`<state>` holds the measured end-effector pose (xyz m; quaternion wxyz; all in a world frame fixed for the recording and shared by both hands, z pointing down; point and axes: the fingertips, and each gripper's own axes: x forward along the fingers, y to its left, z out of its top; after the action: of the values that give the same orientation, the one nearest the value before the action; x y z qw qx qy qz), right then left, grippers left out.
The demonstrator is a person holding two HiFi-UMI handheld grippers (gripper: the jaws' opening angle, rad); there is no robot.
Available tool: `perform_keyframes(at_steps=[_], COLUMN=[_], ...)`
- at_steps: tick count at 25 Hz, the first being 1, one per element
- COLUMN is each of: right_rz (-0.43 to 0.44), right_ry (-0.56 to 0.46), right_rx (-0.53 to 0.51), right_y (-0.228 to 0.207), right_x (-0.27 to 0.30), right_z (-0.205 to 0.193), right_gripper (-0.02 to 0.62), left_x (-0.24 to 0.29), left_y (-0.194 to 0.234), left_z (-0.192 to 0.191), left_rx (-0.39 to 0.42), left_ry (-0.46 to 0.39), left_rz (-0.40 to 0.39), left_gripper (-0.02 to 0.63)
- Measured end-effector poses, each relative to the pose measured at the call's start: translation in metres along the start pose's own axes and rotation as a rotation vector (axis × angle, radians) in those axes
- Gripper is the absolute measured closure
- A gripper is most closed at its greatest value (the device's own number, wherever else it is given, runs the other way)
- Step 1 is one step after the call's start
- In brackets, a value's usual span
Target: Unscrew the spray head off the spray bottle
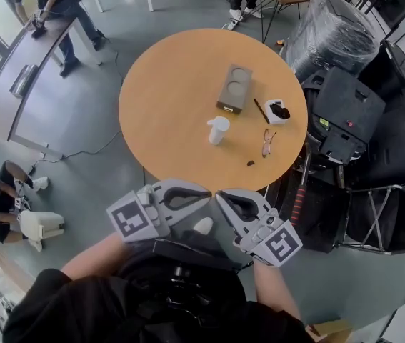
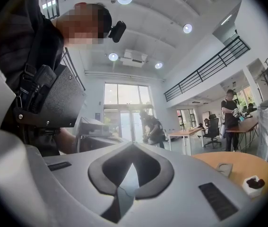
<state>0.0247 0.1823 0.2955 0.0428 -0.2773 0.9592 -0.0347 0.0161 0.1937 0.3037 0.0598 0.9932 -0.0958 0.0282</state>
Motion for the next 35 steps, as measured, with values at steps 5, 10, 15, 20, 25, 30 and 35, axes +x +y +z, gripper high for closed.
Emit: perform_keyframes(at_steps=[5, 10, 15, 20, 25, 30, 35], right_rz=[0.037, 0.053, 0.043, 0.013, -0.026, -0.079, -0.122], right_ry=[0.027, 0.012, 0.02, 0.014, 0.021, 0.037, 0.045], right_rx=[0.03, 0.04, 0.04, 0.041, 0.033, 0.033, 0.027], right_y=[-0.014, -0.027, -0.038, -0.05, -0.066, -0.092, -0.117], right_x=[-0.013, -0.018, -0.015, -0.001, 0.017, 0.04, 0.07], right_z=[-0.002, -0.002, -0.006, -0.008, -0.008, -0.014, -0.018], right_gripper=[0.594, 0.594, 0.594, 0.594, 0.594, 0.594, 0.594], left_x=[0.022, 0.031, 0.034, 0.03, 0.029, 0.029, 0.023], left_y=[0.007, 0.011, 0.018, 0.035, 0.06, 0.097, 0.137], left_z=[0.002, 0.0, -0.005, -0.008, -0.012, -0.016, -0.023], left_rx=[-0.013, -0.023, -0.02, -0.029, -0.032, -0.015, 0.013], left_ry=[-0.002, 0.007, 0.019, 0.024, 0.021, 0.027, 0.01], left_rz=[0.046, 0.079, 0.089, 0.082, 0.035, -0.004, -0.037], left_gripper=[0.601, 0.601, 0.601, 0.601, 0.601, 0.601, 0.601])
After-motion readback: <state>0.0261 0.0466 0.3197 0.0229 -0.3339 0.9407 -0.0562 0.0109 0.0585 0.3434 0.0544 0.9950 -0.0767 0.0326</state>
